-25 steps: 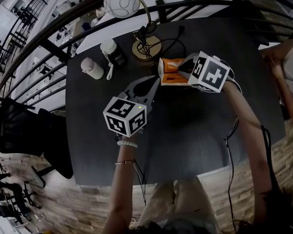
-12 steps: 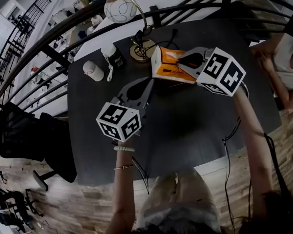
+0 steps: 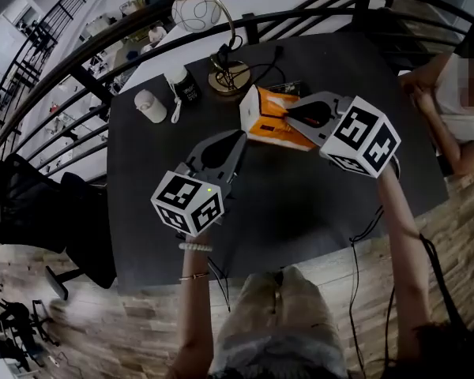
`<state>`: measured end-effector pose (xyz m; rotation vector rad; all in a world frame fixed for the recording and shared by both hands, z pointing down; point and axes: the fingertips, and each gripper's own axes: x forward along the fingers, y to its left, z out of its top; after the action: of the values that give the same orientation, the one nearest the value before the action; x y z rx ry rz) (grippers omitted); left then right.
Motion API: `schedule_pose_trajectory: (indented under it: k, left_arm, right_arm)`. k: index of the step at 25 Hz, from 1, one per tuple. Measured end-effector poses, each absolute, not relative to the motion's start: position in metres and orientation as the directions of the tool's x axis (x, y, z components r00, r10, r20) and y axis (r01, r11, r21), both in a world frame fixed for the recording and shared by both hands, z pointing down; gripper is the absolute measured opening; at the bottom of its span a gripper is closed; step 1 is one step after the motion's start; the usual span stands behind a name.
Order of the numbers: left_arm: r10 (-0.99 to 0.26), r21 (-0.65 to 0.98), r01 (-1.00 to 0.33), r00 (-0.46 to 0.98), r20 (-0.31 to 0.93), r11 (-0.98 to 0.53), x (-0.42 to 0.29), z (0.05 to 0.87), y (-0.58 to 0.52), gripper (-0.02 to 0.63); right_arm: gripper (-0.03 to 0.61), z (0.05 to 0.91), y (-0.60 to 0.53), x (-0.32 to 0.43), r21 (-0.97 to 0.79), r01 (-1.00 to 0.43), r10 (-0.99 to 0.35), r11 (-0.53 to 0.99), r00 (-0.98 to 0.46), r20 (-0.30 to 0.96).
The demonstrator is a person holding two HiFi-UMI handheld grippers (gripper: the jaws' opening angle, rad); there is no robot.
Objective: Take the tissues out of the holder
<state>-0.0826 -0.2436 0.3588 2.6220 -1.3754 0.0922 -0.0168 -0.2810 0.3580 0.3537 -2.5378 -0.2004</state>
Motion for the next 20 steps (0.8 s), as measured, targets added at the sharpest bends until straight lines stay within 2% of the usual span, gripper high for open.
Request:
schedule_pose_trajectory:
  k: [10, 20]
  left_arm:
    - [-0.845, 0.171, -0.858, 0.51, 0.161, -0.485, -0.065, 0.384, -0.205, 0.008]
    - [-0.839, 0.206, -0.868, 0.492, 0.233, -0.452, -0.051, 0.425, -0.177, 0.008]
  right_arm:
    - [0.017, 0.384, -0.247, 0.011, 0.142, -0.216, -0.257, 0.966, -0.845, 0.469]
    - [0.017, 0.445, -0.225, 0.028, 0.095, -0.222, -0.238, 0.97, -0.817, 0.525]
